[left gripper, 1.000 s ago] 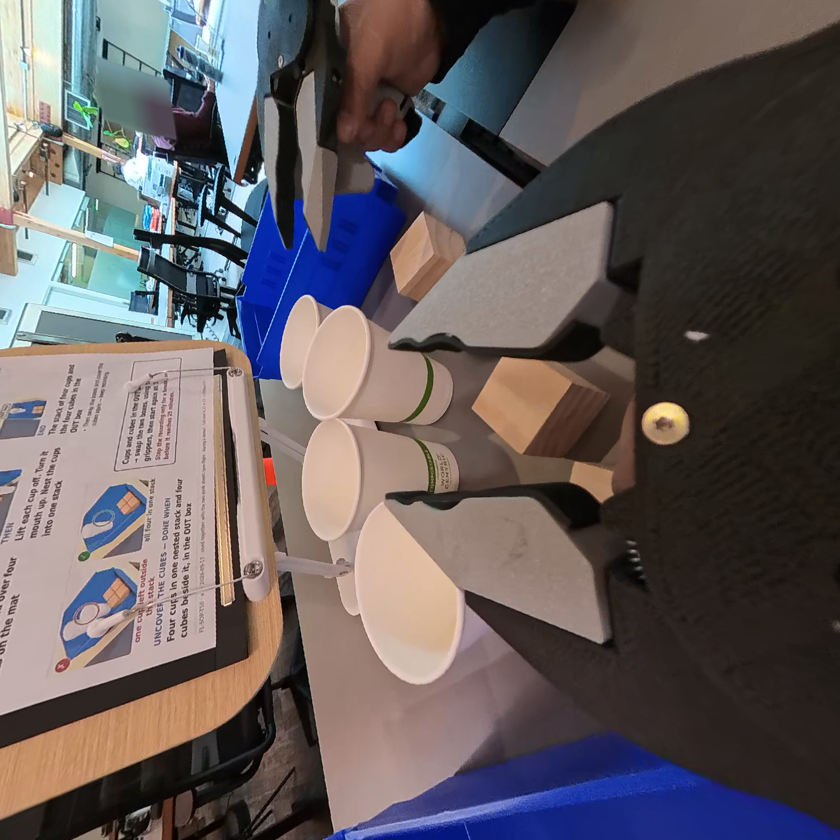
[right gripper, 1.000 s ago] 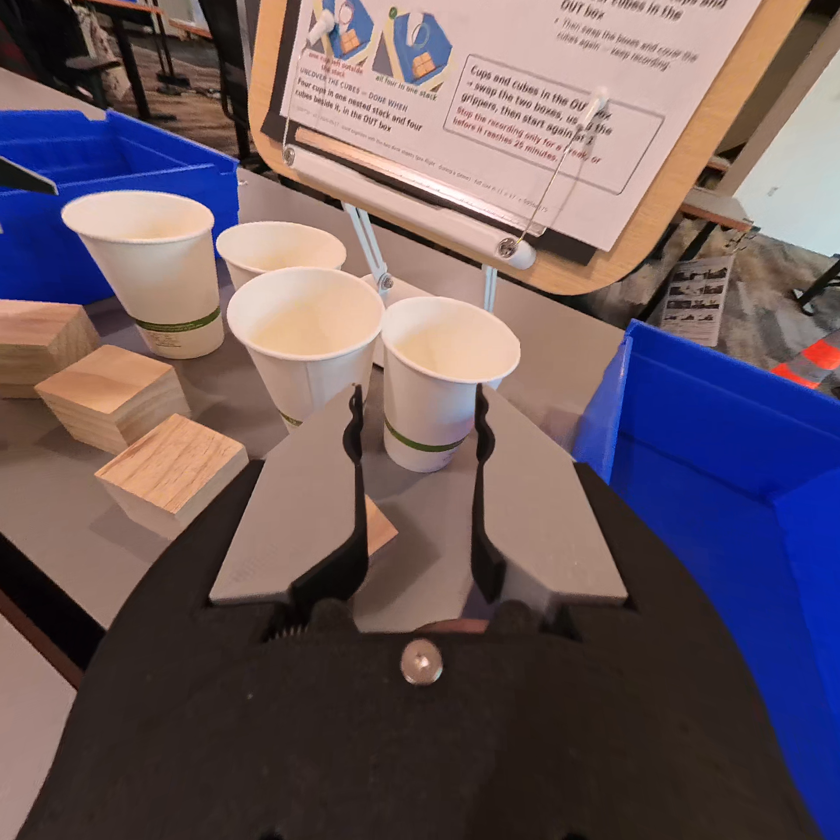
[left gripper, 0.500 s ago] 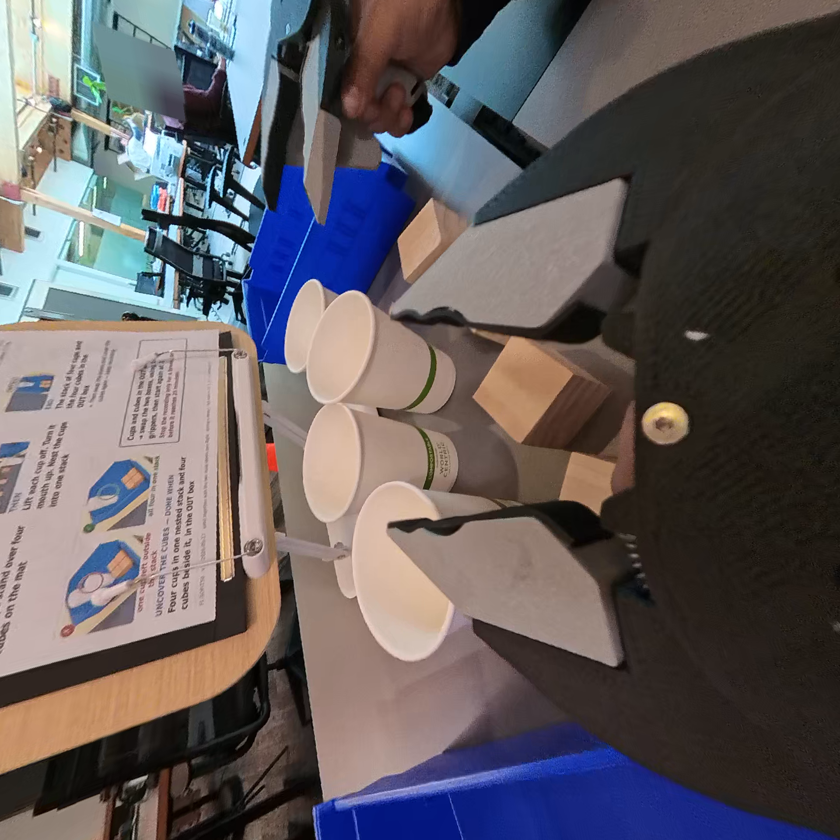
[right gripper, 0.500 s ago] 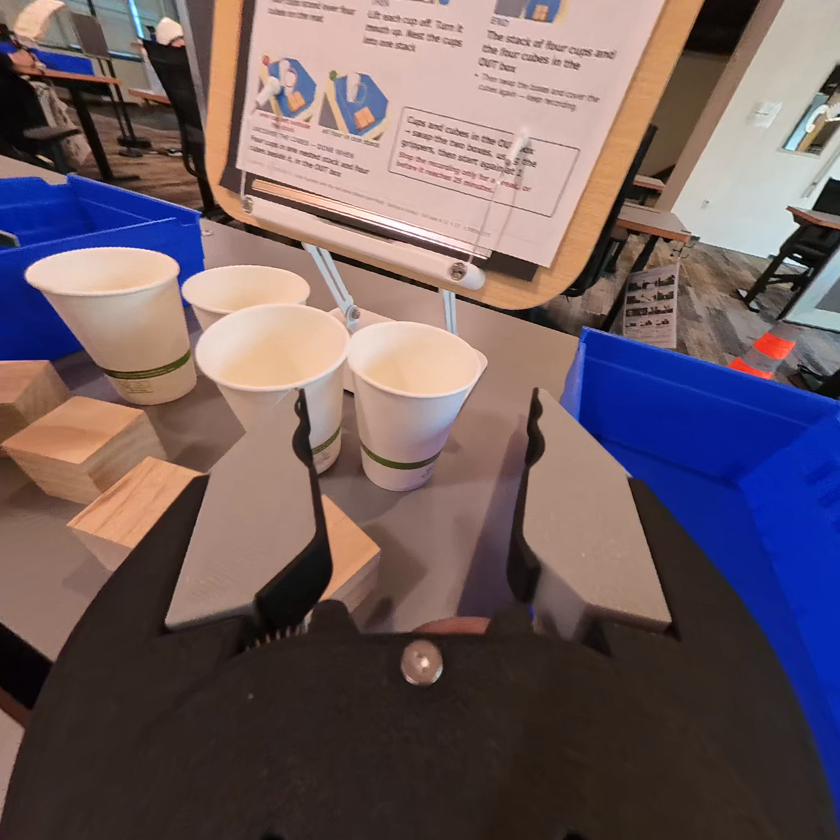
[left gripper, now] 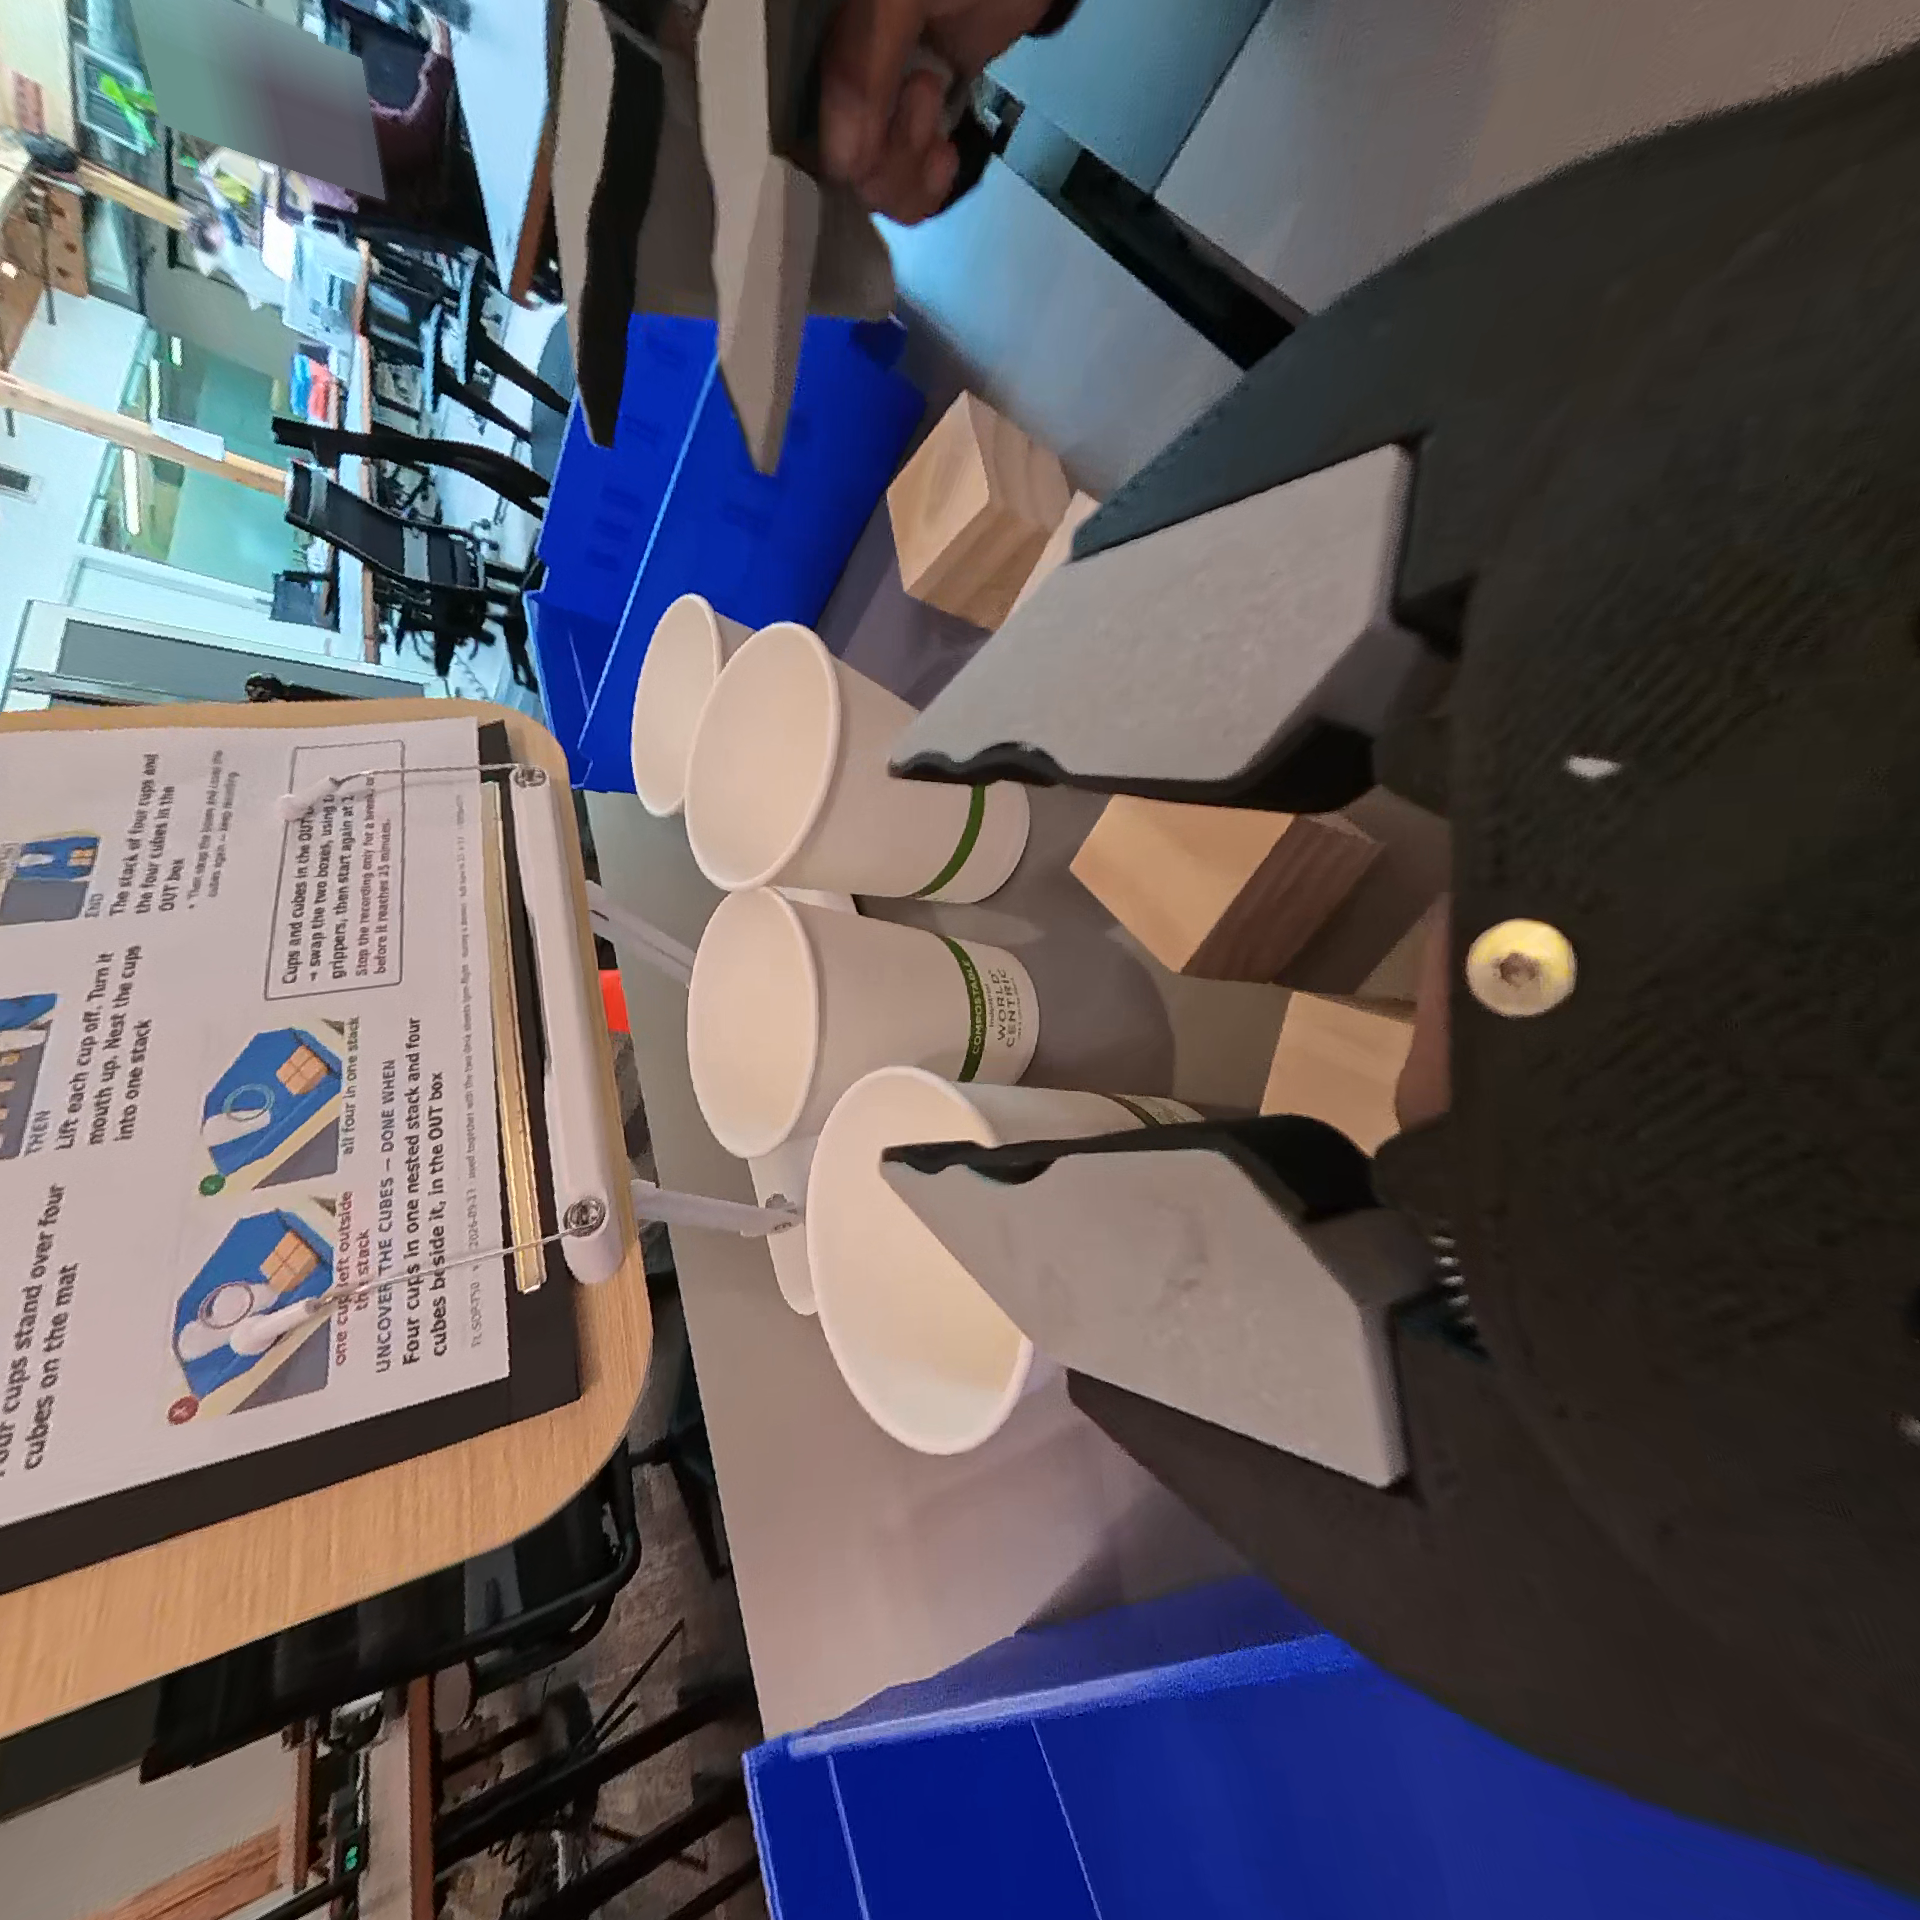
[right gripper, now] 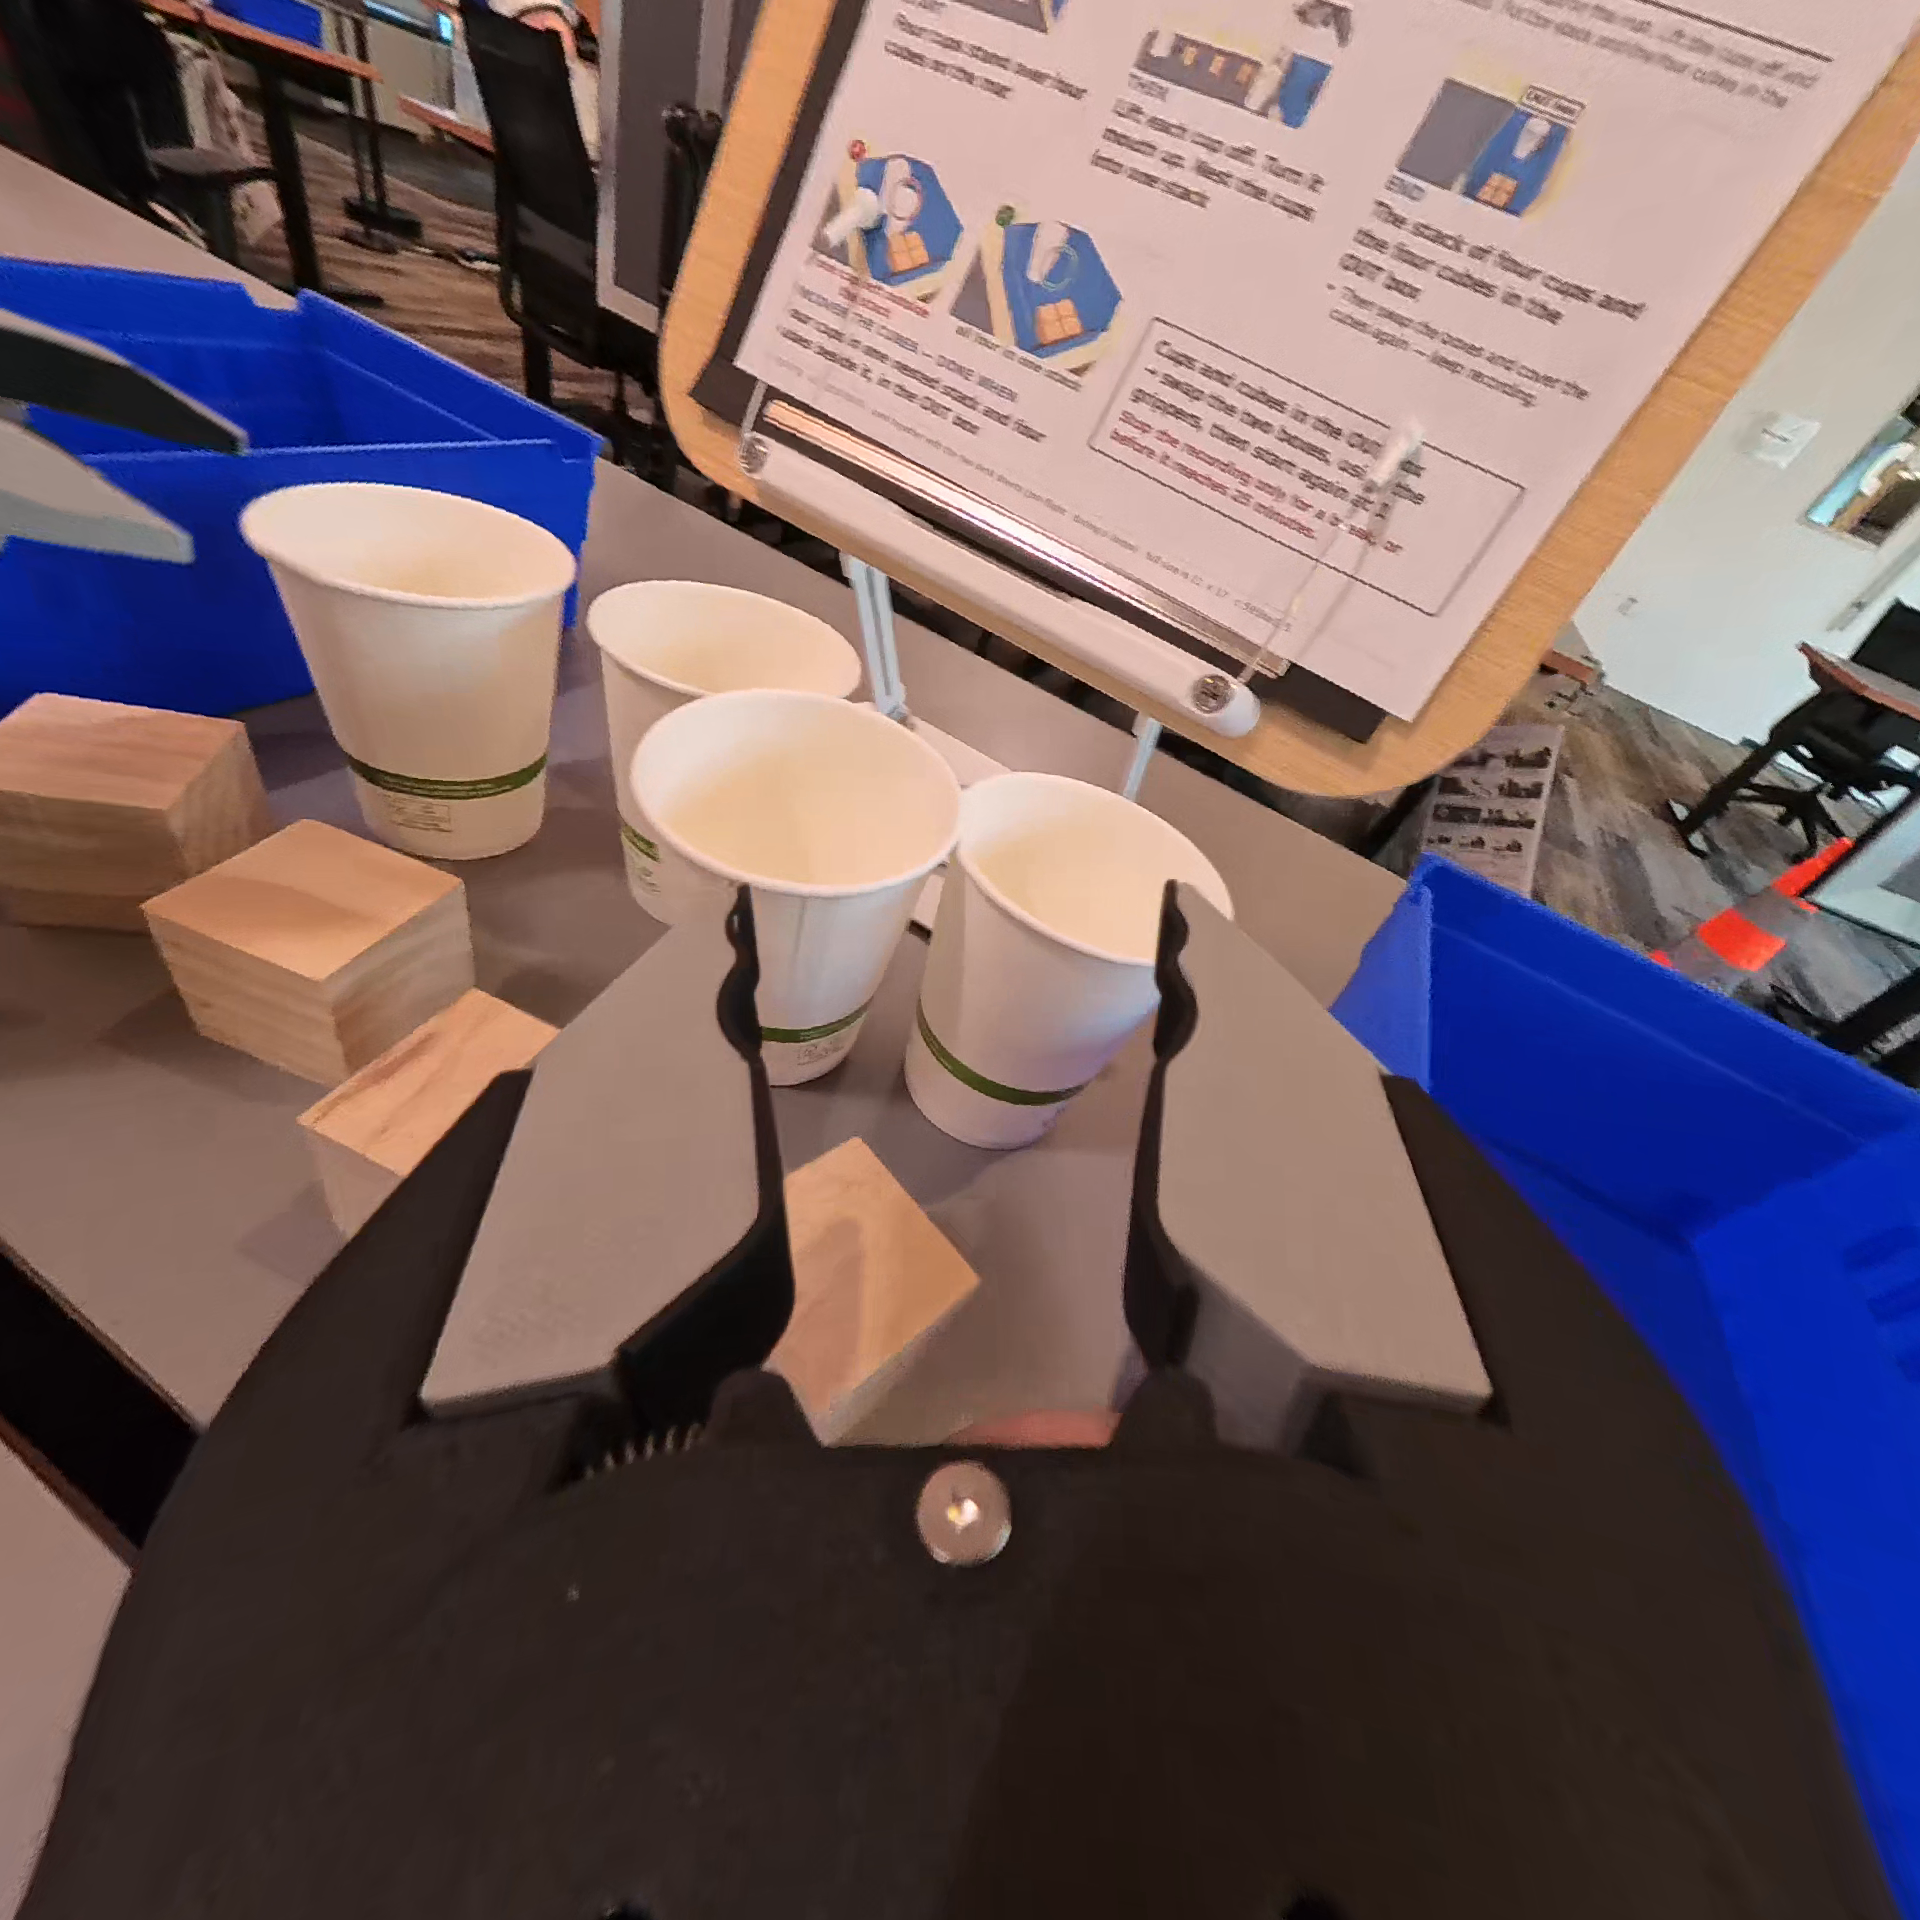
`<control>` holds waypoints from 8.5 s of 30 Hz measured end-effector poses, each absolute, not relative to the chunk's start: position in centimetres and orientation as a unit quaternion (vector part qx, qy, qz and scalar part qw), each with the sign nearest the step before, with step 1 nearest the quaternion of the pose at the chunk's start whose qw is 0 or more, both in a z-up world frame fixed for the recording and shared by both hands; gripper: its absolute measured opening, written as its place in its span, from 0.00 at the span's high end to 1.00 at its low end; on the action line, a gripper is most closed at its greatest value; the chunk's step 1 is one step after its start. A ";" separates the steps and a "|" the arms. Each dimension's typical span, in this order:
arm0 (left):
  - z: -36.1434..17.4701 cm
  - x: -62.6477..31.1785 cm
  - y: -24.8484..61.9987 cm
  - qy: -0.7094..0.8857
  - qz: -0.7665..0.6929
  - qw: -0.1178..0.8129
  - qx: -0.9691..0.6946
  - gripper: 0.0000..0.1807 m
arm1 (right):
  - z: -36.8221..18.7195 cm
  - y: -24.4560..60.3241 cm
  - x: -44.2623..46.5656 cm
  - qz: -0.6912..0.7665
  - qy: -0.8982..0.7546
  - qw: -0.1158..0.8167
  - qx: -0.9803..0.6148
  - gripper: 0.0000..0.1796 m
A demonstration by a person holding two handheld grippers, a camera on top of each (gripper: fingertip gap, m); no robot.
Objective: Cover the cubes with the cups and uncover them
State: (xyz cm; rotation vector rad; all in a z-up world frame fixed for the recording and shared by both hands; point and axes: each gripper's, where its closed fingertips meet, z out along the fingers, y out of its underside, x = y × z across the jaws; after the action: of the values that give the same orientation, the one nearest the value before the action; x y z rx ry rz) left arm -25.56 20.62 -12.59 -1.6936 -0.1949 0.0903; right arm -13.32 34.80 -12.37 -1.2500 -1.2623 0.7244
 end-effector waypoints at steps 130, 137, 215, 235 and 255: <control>-6.7 -26.9 21.3 0.037 0.159 0.450 -0.878 1.00 | -8.8 38.1 -10.0 0.375 -0.454 0.616 -0.523 0.73; -7.3 -26.0 21.3 0.053 0.166 0.437 -0.882 1.00 | -9.2 35.7 -11.0 0.359 -0.508 0.619 -0.479 0.74; -3.9 -17.8 23.3 0.086 0.051 0.563 -0.821 1.00 | -10.5 34.9 -11.6 0.383 -0.549 0.562 -0.486 0.74; -5.4 -18.9 16.4 0.062 0.040 0.560 -0.825 1.00 | -7.0 34.9 -12.4 0.281 -0.610 0.479 -0.565 0.76; -7.1 -18.3 14.8 0.067 0.042 0.538 -0.839 1.00 | -12.0 36.9 -10.5 0.230 -0.615 0.446 -0.608 0.98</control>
State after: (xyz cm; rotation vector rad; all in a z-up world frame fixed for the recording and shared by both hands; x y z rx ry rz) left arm -18.26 14.83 -7.15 -1.9967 0.1587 0.1004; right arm -10.55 36.93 -11.98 -1.5063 -1.5220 0.5702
